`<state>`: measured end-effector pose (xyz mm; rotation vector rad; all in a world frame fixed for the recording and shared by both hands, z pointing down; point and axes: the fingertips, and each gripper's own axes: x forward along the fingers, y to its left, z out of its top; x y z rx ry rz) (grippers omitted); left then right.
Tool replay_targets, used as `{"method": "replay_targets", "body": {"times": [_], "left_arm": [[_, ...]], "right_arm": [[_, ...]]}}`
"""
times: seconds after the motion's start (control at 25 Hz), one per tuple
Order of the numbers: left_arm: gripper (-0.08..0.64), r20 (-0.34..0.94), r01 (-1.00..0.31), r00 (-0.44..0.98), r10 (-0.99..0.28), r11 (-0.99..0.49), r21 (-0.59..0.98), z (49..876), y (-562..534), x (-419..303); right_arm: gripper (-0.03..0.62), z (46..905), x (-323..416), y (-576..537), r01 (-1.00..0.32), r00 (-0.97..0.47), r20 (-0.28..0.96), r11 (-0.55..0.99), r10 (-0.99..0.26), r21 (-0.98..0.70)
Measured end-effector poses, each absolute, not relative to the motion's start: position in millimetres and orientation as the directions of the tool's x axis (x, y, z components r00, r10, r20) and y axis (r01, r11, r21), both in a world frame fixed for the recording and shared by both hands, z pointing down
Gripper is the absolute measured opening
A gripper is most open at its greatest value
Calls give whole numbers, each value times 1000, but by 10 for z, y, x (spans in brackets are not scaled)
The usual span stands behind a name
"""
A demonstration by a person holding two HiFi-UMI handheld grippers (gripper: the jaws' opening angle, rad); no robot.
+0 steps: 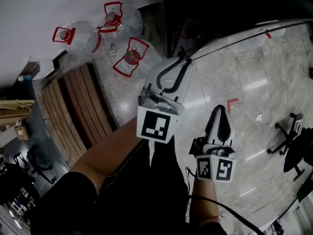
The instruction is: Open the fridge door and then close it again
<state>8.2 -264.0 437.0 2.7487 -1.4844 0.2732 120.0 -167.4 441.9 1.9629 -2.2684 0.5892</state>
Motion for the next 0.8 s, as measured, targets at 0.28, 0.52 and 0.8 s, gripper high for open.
{"method": "replay_targets", "body": {"times": [0.28, 0.52, 0.8], "left_arm": [[48, 157, -853, 516, -842, -522, 3, 4328, -2068, 557], [41, 137, -852, 518, -844, -524, -9, 4282, -1737, 952], [40, 161, -853, 509, -846, -520, -36, 4318, -1568, 1228]], "right_arm": [[15, 4364, 1584, -1407, -980, -98, 322, 35, -942, -195], [15, 4372, 1952, -1167, -984, -47, 326, -13, -944, -178], [15, 4335, 2345, -1029, -983, 9, 316, -66, -949, -170]]}}
